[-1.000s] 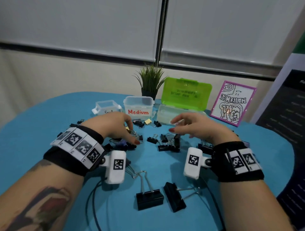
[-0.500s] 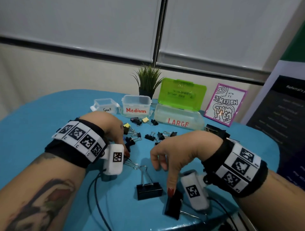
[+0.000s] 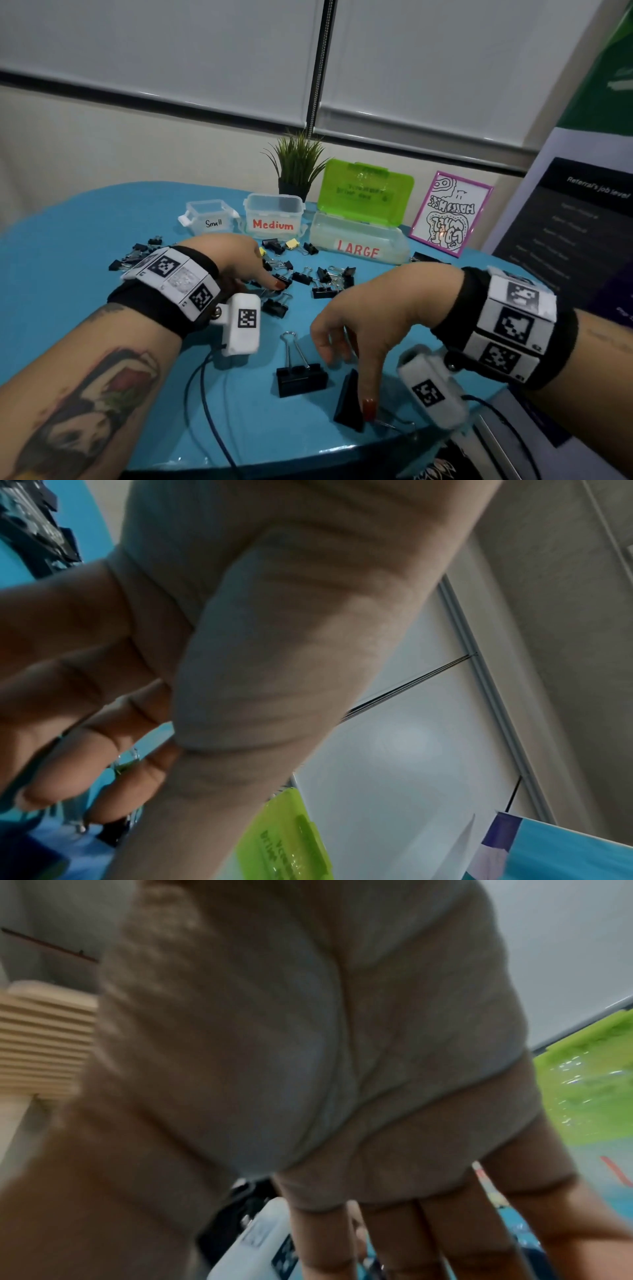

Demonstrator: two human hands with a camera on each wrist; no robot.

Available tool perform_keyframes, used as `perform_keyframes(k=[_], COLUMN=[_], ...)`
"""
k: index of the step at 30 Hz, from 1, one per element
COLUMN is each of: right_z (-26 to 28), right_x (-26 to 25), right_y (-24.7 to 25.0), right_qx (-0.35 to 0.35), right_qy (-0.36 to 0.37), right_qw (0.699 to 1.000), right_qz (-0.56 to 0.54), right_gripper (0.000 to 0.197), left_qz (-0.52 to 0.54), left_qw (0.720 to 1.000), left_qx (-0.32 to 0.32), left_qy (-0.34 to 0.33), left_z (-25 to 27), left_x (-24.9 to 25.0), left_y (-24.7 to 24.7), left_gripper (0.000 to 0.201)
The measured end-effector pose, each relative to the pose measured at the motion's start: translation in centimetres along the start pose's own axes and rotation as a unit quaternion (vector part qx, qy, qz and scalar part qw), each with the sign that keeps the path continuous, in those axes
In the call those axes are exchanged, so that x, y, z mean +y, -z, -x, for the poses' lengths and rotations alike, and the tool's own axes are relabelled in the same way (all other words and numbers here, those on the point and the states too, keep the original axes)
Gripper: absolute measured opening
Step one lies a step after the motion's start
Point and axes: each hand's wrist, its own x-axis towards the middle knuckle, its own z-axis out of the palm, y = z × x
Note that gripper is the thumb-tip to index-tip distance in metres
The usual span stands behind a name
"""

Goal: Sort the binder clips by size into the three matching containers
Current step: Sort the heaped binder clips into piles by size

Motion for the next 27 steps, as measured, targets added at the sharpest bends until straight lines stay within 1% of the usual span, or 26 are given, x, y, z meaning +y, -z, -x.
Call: perform_keyframes(k=[2, 5, 7, 9, 12, 16, 19, 20, 22, 25, 27], right_z=[-0.1, -0.7, -1.3, -2.1, -4.1, -6.2, -6.5, -6.3, -5.2, -3.4, -2.7], right_x=[-0.5, -0.9, -0.8, -0.4, 0.8, 2.4, 2.7, 2.4, 1.1, -1.7, -3.3], right_y=[-1.0, -1.7, -1.4, -0.8, 0.3, 1.3, 2.0, 2.1, 2.1, 1.3, 0.4], right_qx=[-0.005, 0.022, 0.041, 0.055, 0.082, 0.125, 0.15, 0.154, 0.143, 0.078, 0.053], right_qy=[0.018, 0.041, 0.043, 0.028, -0.001, -0.043, -0.07, -0.076, -0.086, -0.093, -0.096], right_qw=[1.0, 0.998, 0.998, 0.997, 0.996, 0.991, 0.986, 0.985, 0.986, 0.993, 0.993], right_qz=[0.022, 0.032, 0.029, 0.041, 0.037, 0.025, 0.031, 0.028, 0.02, 0.017, 0.039], right_gripper=[0.051, 0.044, 0.04, 0.038, 0.038, 0.034, 0.035, 0.042, 0.064, 0.097, 0.115], left_qz=[0.0, 0.012, 0.025, 0.027, 0.021, 0.053, 0.099, 0.118, 0.143, 0.154, 0.152], left_qw=[1.0, 0.998, 0.997, 0.997, 0.997, 0.995, 0.991, 0.989, 0.987, 0.986, 0.986], left_qx=[-0.021, -0.062, -0.073, -0.06, -0.039, -0.033, -0.035, -0.036, -0.034, -0.029, -0.029], left_qy=[-0.009, -0.023, -0.031, -0.044, -0.066, -0.08, -0.078, -0.075, -0.069, -0.062, -0.059], left_z=[0.3, 0.5, 0.3, 0.3, 0.2, -0.4, -0.8, -0.9, -1.0, -1.1, -1.1], left_x=[0.2, 0.3, 0.2, 0.3, 0.5, 0.3, 0.2, 0.1, 0.1, -0.1, -0.5], left_y=[0.0, -0.1, -0.2, -0.4, -0.6, -0.9, -1.0, -1.1, -1.0, -0.8, -0.3], left_gripper=[0.071, 0.081, 0.083, 0.077, 0.061, 0.049, 0.042, 0.039, 0.032, 0.026, 0.024])
